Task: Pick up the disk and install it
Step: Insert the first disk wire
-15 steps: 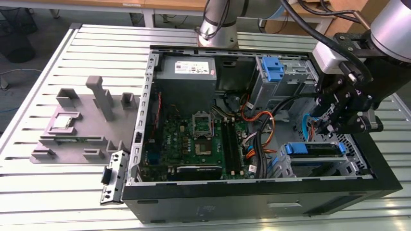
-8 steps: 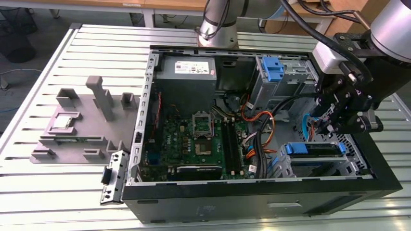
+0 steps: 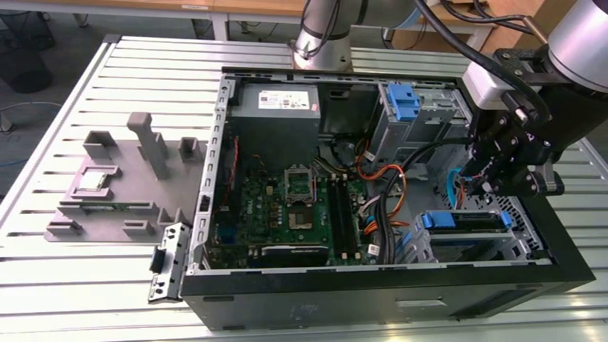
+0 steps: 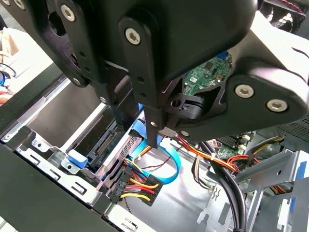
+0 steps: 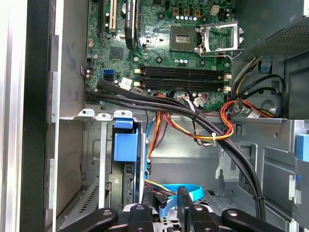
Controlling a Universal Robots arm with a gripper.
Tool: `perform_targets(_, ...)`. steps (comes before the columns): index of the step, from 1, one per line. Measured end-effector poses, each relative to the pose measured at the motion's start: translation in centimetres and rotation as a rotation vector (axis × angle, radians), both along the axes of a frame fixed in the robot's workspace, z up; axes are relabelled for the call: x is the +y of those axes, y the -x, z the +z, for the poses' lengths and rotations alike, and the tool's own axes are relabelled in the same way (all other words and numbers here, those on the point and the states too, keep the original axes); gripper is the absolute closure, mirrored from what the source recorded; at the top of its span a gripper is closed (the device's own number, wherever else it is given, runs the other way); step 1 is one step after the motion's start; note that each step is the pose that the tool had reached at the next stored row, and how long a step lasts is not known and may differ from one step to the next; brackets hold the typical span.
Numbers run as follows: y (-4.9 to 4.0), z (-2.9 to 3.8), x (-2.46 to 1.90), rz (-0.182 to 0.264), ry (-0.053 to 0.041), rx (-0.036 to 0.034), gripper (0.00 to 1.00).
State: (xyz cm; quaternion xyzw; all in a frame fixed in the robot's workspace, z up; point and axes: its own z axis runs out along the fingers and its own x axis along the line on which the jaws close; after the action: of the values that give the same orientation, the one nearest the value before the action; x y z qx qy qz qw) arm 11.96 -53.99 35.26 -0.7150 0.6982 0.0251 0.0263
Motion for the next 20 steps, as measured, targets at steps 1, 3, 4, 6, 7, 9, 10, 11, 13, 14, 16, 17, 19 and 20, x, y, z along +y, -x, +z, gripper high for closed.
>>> perform_targets(1,0.0,0.0,0.0,0.0,0.0,0.0,0.66)
perform_targets(3,0.0,0.0,0.0,0.0,0.0001,0.0,0.75)
perform_targets(4,0.0,0.0,0.0,0.0,0.0002,0.0,0.75)
perform_targets(6,0.0,0.0,0.0,0.0,0.0003,0.0,0.75)
perform_targets(7,0.0,0.0,0.0,0.0,0.0003,0.0,0.75)
perform_targets(9,0.0,0.0,0.0,0.0,0.0004,0.0,0.76)
perform_targets(10,0.0,0.0,0.0,0.0,0.0004,0.0,0.81)
perform_targets(11,0.0,0.0,0.0,0.0,0.0005,0.0,0.81)
perform_targets(13,0.0,0.0,0.0,0.0,0.0006,0.0,0.81)
perform_targets(14,0.0,0.0,0.0,0.0,0.0006,0.0,0.81)
perform_targets(16,0.0,0.0,0.0,0.0,0.0007,0.0,0.81)
perform_targets(17,0.0,0.0,0.0,0.0,0.0007,0.0,0.81)
perform_targets(19,0.0,0.0,0.0,0.0,0.0008,0.0,0.81)
perform_targets(20,0.0,0.0,0.0,0.0,0.0009,0.0,0.81)
